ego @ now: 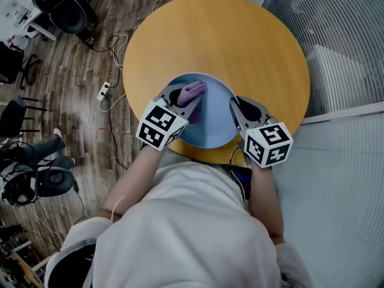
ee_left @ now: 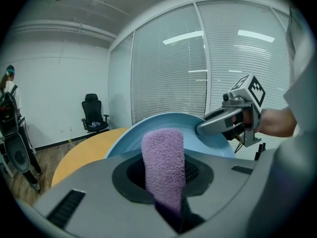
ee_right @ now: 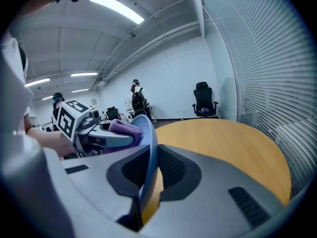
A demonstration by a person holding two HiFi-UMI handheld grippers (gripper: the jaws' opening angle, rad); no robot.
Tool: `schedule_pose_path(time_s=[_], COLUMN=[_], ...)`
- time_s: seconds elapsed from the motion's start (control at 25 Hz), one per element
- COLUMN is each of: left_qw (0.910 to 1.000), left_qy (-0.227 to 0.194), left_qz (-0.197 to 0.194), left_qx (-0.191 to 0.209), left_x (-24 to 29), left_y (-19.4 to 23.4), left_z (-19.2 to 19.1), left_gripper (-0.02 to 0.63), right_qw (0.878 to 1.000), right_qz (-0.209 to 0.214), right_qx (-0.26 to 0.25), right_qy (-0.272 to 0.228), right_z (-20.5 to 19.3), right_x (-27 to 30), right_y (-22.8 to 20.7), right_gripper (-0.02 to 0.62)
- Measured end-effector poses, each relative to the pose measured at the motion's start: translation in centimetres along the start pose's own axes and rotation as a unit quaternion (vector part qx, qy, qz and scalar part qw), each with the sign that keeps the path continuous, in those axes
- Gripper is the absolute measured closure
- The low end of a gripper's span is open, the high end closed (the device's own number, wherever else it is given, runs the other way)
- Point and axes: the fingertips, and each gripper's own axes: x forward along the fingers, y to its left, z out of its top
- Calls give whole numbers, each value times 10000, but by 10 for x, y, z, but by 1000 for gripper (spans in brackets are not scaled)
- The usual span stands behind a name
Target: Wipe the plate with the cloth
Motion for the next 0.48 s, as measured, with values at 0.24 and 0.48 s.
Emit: schedule_pose_path(time_s=[0.24,0.48], left_qw=[9998,9997], left_qy=[87,129], left_qz=[183,225], left_qx=[7,11], left_x=[0,-1], left_y=[12,17], left_z=[-1,0], left_gripper=[523,523], right_qw=[10000,9998], right_qz=[-71,-160], right_qx=[24,118], right_qy=[-33,-90], right_z=[4,6], right_x=[-5,-11], right_y=[-7,-12], right_gripper=[557,557])
